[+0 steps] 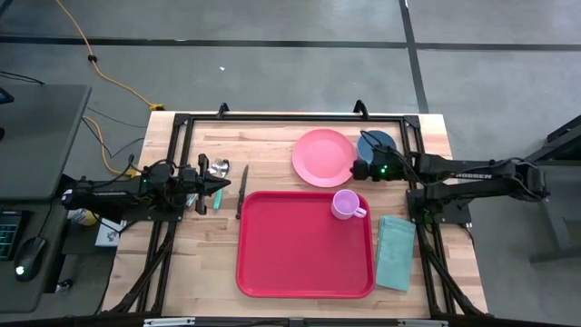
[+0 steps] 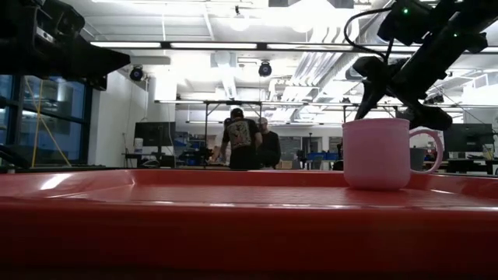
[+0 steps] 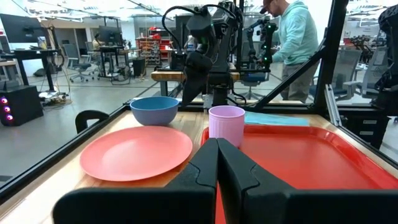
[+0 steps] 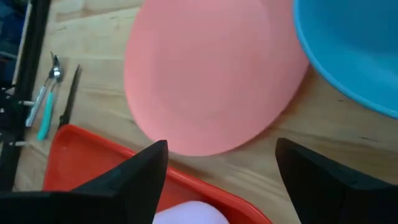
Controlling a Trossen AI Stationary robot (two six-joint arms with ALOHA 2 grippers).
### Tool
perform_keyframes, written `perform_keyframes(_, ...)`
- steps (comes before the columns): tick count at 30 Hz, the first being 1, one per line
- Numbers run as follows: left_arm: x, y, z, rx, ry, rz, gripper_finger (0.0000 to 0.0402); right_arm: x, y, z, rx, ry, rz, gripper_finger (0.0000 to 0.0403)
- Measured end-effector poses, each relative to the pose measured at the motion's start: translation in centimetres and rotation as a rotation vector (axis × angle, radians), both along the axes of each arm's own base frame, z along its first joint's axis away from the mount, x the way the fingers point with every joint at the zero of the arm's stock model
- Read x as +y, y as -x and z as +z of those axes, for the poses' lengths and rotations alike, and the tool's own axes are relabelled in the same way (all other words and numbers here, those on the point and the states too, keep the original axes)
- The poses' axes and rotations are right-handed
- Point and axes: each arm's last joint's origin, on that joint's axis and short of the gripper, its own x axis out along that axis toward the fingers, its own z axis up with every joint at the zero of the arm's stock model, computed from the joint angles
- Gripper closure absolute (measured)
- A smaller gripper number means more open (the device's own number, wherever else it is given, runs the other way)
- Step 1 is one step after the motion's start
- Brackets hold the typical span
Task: Set up tray
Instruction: Put the pink plate into the pink serving tray
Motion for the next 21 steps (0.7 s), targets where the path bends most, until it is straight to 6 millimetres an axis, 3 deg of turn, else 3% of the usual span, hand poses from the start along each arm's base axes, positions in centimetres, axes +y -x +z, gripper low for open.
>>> perform_keyframes(21, 0.0, 0.0, 0.0, 0.001, 0.0, 0.0, 0.0364, 0.2, 1.3, -4.0, 0.006, -0.046, -0.095, 0.0131)
